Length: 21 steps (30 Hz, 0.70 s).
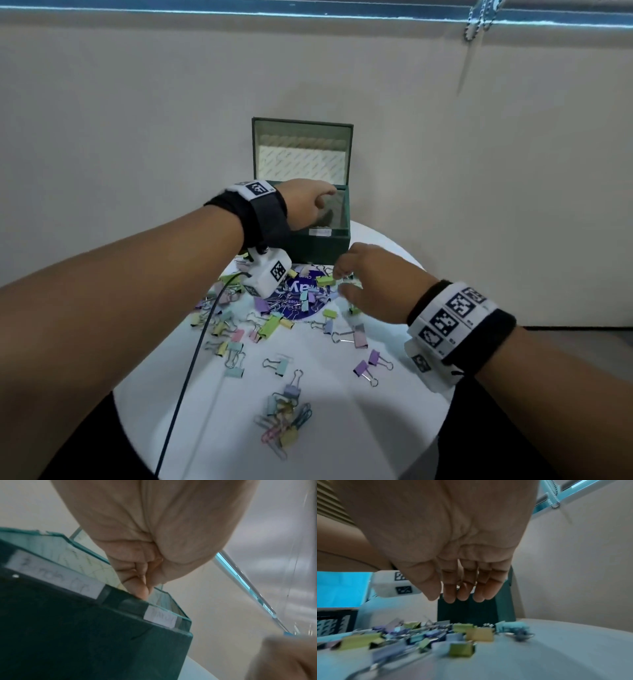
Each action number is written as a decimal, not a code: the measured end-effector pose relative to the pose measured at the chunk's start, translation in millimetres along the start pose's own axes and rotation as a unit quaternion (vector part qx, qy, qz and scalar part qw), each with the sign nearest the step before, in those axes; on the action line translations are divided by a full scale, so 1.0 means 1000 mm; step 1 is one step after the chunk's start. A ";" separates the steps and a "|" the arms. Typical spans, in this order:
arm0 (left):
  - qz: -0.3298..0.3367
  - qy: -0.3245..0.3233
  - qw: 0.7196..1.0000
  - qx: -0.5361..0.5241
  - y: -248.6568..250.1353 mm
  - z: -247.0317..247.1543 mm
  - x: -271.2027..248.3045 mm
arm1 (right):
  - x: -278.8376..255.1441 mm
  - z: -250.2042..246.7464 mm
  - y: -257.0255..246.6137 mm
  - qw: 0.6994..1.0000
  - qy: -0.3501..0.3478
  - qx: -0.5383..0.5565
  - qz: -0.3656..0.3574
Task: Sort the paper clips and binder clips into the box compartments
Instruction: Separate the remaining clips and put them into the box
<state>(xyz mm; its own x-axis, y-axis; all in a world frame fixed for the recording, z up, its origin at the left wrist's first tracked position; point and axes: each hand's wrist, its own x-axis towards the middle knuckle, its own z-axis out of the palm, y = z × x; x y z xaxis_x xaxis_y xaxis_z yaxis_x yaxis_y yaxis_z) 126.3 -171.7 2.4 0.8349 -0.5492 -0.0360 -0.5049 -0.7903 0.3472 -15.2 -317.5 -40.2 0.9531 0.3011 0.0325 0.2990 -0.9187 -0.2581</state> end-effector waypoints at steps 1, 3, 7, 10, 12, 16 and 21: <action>0.001 0.002 1.000 -0.008 -0.003 -0.002 -0.004 | -0.001 0.005 -0.008 1.000 -0.010 -0.001 -0.015; 0.017 0.019 1.000 -0.009 -0.009 -0.007 -0.016 | -0.004 0.012 -0.022 0.998 -0.046 -0.008 -0.049; 0.087 0.040 0.994 0.052 -0.015 -0.016 -0.069 | -0.013 0.018 -0.041 0.988 -0.099 0.030 -0.116; 0.134 -0.060 0.974 0.172 -0.016 -0.004 -0.126 | -0.015 0.025 -0.050 0.984 -0.126 0.036 -0.122; 0.156 -0.127 0.955 0.216 -0.020 0.010 -0.157 | -0.015 0.030 -0.055 0.984 -0.132 0.032 -0.114; 0.145 -0.177 0.949 0.216 -0.029 0.033 -0.182 | -0.013 0.033 -0.060 0.982 -0.155 0.028 -0.109; 0.110 -0.154 0.957 0.222 -0.037 0.044 -0.187 | -0.013 0.036 -0.055 0.990 -0.119 0.011 -0.070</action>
<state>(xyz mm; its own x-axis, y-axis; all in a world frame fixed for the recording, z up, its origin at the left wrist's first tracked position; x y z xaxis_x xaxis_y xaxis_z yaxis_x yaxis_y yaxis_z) -21.1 -52.1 -45.3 0.6286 -0.7149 -0.3060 -0.7608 -0.6469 -0.0515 -45.7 -261.6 -61.0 0.8634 0.4790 -0.1587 0.4235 -0.8588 -0.2882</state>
